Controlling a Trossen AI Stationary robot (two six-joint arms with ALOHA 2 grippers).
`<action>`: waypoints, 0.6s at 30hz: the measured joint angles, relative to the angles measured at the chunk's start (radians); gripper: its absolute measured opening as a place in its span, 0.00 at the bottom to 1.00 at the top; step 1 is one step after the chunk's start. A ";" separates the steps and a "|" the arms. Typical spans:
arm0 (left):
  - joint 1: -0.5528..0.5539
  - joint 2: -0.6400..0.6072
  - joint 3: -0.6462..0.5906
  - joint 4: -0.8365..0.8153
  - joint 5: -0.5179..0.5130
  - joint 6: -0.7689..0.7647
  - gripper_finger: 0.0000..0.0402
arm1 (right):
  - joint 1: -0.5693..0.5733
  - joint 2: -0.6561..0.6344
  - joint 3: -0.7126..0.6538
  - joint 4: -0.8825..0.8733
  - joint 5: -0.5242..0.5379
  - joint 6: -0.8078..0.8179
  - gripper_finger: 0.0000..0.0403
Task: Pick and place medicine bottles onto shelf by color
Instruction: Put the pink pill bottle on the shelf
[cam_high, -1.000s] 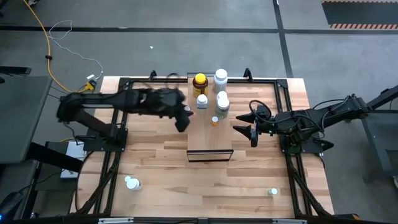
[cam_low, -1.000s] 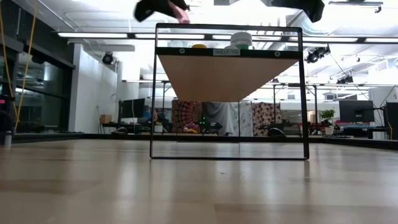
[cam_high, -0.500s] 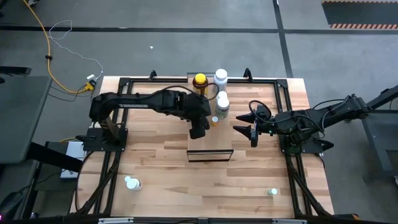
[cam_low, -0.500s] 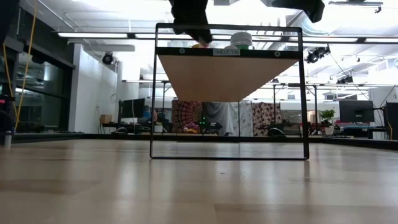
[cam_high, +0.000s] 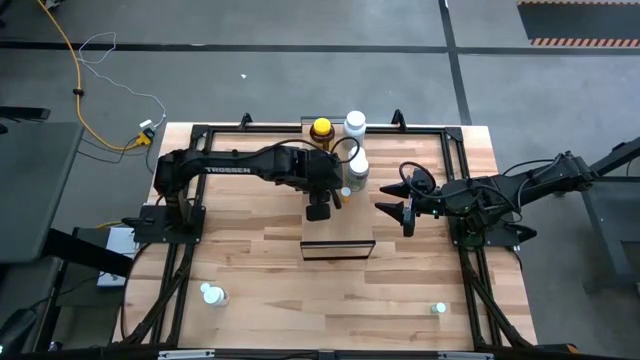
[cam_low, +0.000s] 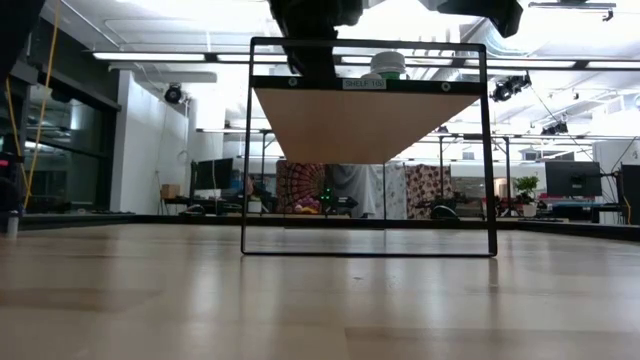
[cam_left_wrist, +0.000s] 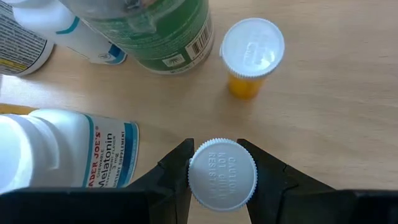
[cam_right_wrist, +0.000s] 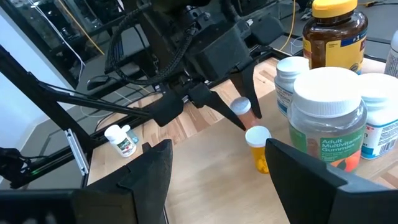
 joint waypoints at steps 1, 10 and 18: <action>0.000 0.000 0.000 0.001 0.000 0.000 0.26 | 0.000 0.000 0.000 -0.001 0.000 0.000 0.61; 0.023 0.000 0.000 -0.007 0.004 0.001 0.26 | 0.000 0.000 0.000 -0.004 0.000 0.000 0.61; 0.055 0.000 0.000 -0.012 0.071 -0.038 0.26 | 0.000 0.000 0.000 -0.004 0.000 0.000 0.61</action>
